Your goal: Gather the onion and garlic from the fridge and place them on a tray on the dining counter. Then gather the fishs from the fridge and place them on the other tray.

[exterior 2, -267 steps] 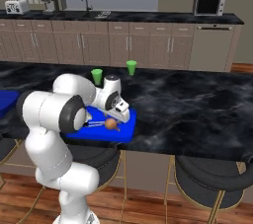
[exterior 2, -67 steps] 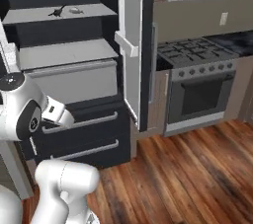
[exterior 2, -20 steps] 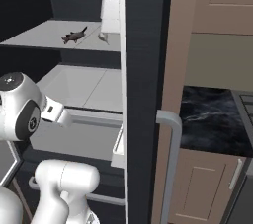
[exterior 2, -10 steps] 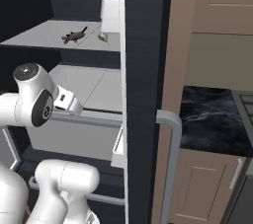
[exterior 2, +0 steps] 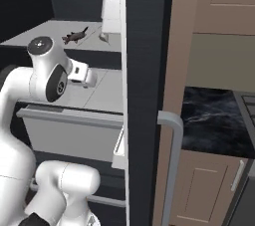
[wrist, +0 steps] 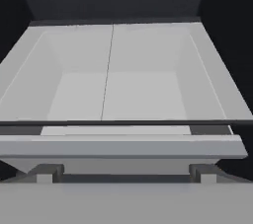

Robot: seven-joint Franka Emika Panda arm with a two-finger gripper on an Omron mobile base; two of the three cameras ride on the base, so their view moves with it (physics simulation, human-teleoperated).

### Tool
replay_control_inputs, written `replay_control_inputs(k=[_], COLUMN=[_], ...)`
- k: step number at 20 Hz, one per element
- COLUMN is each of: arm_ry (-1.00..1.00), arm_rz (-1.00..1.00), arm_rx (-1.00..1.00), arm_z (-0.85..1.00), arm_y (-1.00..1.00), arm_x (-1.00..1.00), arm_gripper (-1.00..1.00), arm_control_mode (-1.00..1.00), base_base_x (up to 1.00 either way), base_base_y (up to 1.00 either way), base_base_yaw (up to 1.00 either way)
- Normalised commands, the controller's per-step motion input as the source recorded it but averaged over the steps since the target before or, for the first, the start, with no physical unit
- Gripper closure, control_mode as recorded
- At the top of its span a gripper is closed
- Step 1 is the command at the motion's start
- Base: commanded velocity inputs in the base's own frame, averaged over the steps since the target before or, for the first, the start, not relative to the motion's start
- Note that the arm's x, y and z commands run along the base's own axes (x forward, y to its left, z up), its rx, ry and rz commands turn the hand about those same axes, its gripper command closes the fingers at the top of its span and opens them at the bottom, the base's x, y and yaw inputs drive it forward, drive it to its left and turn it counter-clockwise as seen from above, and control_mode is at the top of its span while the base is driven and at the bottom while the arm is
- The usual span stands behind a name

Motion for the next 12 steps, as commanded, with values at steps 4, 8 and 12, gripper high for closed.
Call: replay_control_inputs(k=[4,8,12], arm_ry=[-0.09,-0.12,-0.16], arm_rz=[0.10,0.11,0.12], arm_rx=[-0.13,-0.17,-0.24], arm_z=[0.73,0.57,0.45], arm_y=[-0.24,-0.29,-0.20], arm_x=[0.20,0.21,0.22], arm_gripper=[-1.00,-1.00,-1.00], arm_control_mode=[-1.00,-1.00,-1.00], base_base_x=[0.00,0.00,0.00], base_base_y=[0.00,0.00,0.00], base_base_yaw=[0.00,0.00,0.00])
